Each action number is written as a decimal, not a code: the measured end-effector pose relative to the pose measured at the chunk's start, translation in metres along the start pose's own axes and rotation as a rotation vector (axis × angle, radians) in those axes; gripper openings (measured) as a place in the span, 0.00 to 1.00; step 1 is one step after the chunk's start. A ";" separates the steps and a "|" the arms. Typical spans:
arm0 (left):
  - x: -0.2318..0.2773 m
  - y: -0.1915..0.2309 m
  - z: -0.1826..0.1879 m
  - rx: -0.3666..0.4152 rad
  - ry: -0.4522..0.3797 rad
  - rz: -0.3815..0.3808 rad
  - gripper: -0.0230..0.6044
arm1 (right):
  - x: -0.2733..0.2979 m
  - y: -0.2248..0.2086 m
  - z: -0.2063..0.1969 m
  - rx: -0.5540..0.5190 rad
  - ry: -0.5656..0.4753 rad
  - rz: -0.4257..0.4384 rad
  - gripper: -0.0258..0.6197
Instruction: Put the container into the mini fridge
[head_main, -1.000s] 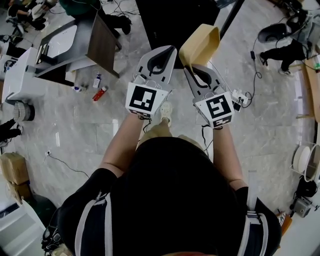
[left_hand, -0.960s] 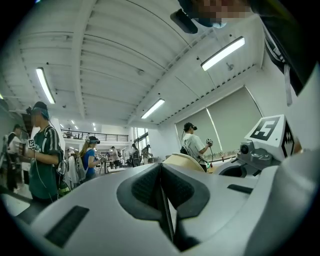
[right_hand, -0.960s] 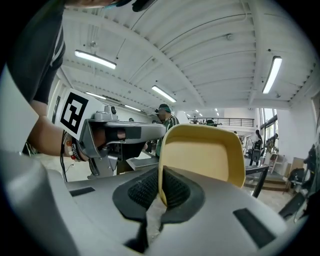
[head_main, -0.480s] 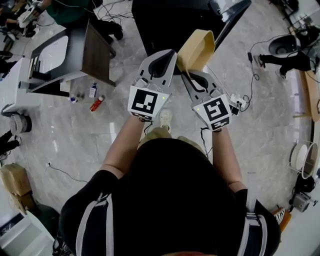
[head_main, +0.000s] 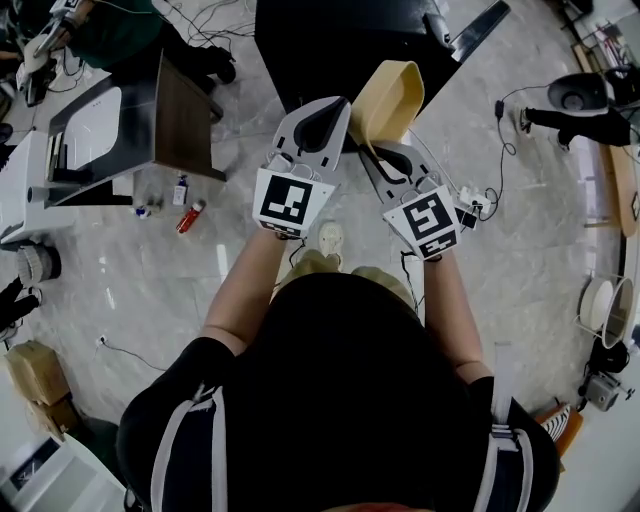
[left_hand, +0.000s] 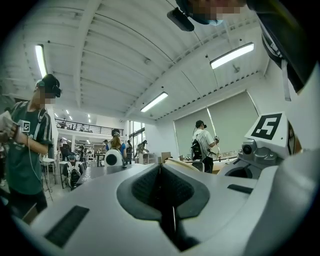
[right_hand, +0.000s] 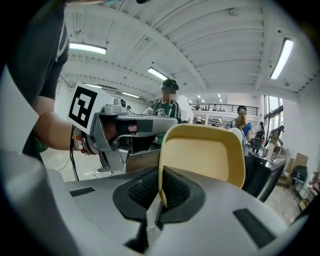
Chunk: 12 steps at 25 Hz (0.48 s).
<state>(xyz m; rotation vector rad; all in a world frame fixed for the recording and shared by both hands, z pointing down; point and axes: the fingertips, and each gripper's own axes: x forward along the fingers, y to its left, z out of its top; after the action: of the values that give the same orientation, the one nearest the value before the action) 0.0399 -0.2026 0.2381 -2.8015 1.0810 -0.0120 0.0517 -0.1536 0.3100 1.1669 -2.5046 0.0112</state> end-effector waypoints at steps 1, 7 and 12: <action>0.004 0.005 -0.004 -0.002 0.004 -0.001 0.07 | 0.006 -0.003 -0.002 -0.002 0.008 0.001 0.10; 0.012 0.023 -0.018 0.000 0.020 -0.002 0.07 | 0.027 -0.007 -0.012 -0.013 0.047 0.023 0.10; 0.010 0.032 -0.021 -0.011 -0.039 0.003 0.07 | 0.039 -0.002 -0.022 -0.041 0.100 0.068 0.10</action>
<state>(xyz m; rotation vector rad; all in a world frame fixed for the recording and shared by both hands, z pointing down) 0.0250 -0.2352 0.2540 -2.7971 1.0795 0.0492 0.0375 -0.1803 0.3430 1.0392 -2.4441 0.0352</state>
